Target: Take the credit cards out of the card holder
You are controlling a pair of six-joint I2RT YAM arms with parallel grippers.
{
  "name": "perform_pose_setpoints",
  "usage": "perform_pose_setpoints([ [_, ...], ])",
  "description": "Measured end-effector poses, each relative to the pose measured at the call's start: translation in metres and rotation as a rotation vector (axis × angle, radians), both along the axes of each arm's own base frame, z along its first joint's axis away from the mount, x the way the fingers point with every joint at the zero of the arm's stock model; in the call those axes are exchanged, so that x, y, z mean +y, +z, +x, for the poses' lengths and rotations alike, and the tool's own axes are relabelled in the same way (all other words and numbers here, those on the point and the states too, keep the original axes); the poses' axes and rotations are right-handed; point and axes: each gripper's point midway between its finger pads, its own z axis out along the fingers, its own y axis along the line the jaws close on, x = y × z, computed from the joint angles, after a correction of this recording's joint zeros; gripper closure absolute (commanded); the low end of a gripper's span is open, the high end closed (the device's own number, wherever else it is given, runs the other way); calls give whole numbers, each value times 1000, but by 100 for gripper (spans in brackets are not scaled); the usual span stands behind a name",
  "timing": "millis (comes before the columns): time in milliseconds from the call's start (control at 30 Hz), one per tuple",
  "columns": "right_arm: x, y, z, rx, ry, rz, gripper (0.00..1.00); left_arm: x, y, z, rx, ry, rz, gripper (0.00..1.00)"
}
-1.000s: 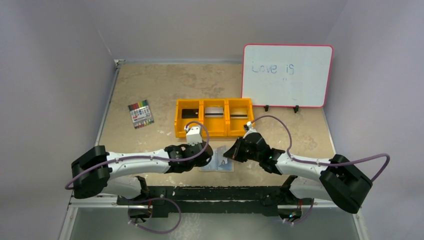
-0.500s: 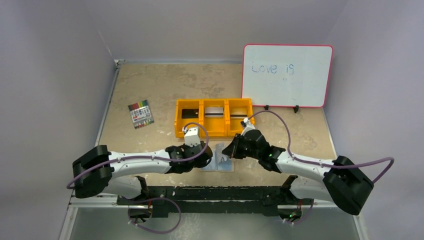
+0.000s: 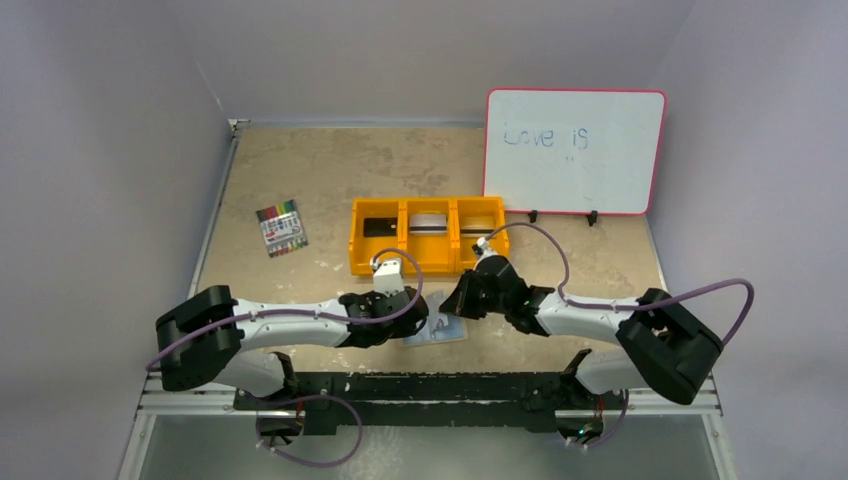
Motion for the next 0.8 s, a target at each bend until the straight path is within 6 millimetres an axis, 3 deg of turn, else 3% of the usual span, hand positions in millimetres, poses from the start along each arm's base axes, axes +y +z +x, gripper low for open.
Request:
perform_pose_setpoints([
  [133, -3, 8, 5, -13, -26, -22, 100, 1, -2, -2, 7, -3, 1, 62],
  [300, -14, 34, 15, -107, -73, -27, 100, 6, 3, 0, -9, 15, -2, 61],
  [533, -30, 87, 25, -358, -95, 44, 100, 25, 39, 10, -114, 84, -71, 53],
  [800, -38, 112, 25, -618, 21, 12, 100, 50, 70, 19, -214, 182, -120, 35],
])
